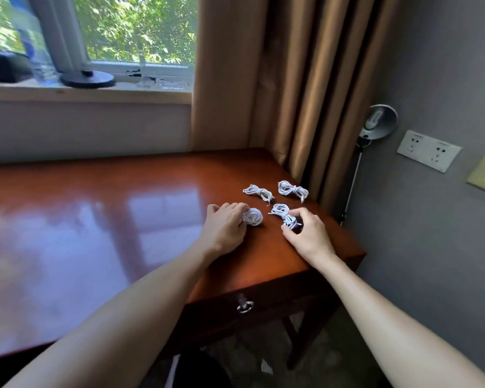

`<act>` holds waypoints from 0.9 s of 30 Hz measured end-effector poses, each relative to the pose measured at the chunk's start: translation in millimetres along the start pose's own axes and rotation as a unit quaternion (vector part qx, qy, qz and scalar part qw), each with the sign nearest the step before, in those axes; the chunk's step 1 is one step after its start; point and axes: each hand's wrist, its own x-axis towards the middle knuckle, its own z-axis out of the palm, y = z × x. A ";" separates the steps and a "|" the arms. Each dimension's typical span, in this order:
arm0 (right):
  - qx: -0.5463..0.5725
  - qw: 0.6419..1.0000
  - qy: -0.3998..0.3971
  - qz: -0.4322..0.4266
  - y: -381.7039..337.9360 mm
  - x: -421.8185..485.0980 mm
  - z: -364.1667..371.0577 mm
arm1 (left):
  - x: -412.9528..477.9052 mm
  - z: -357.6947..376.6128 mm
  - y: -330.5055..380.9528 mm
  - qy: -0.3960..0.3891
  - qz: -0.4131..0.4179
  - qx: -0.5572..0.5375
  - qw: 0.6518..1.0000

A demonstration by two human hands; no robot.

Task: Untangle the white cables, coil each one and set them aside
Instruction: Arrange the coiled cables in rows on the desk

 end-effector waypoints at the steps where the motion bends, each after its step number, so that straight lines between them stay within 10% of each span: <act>1: 0.010 1.000 -0.004 0.003 -3.0 -8.4 -2.2 | -8.6 -5.4 -1.1 -0.003 0.002 0.000 1.000; 27: 0.105 0.948 -0.195 -0.228 -223.9 -199.9 28.9 | -327.2 -206.9 -83.0 0.051 -0.129 0.157 0.978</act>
